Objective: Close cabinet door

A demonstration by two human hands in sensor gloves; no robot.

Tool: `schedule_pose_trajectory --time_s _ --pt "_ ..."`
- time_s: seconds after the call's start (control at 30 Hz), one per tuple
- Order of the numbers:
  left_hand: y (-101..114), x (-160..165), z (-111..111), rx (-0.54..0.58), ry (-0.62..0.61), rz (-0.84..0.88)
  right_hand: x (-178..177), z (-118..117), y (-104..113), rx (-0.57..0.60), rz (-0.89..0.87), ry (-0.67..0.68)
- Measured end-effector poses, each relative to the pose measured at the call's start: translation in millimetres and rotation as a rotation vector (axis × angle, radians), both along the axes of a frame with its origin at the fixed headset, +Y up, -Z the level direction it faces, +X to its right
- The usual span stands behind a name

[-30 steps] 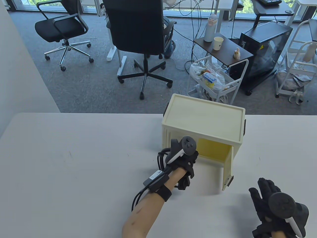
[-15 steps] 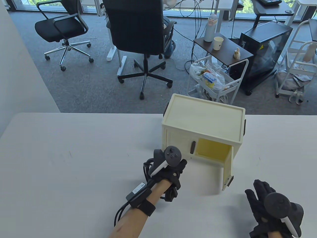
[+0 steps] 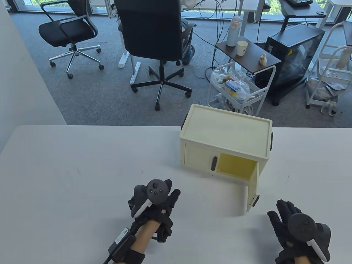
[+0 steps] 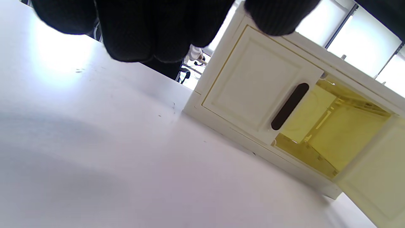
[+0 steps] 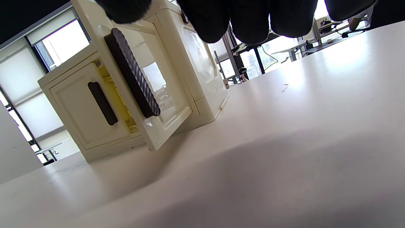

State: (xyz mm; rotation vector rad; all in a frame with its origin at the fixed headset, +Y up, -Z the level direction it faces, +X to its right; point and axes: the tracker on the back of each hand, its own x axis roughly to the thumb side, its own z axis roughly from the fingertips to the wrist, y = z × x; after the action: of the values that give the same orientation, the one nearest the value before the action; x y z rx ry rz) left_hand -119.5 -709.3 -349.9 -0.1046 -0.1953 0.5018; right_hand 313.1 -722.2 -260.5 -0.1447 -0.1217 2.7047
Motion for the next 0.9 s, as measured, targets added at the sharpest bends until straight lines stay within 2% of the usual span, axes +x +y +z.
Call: schedule_pose_trajectory --time_s 0.23,0.4,0.63,0.9 --pt "-5 -37 25 -0.002 0.076 0.053 -10 -3 -1 -0.008 0.02 0.033" --pt "-5 -52 35 0.012 0.098 0.078 -19 -2 2 0.006 0.038 0.073" --pt "0 -62 39 0.027 0.11 0.127 -33 -6 -8 -0.039 0.094 0.119" --pt "-3 -69 39 0.016 0.107 0.169 -43 -13 -9 0.014 0.111 0.084"
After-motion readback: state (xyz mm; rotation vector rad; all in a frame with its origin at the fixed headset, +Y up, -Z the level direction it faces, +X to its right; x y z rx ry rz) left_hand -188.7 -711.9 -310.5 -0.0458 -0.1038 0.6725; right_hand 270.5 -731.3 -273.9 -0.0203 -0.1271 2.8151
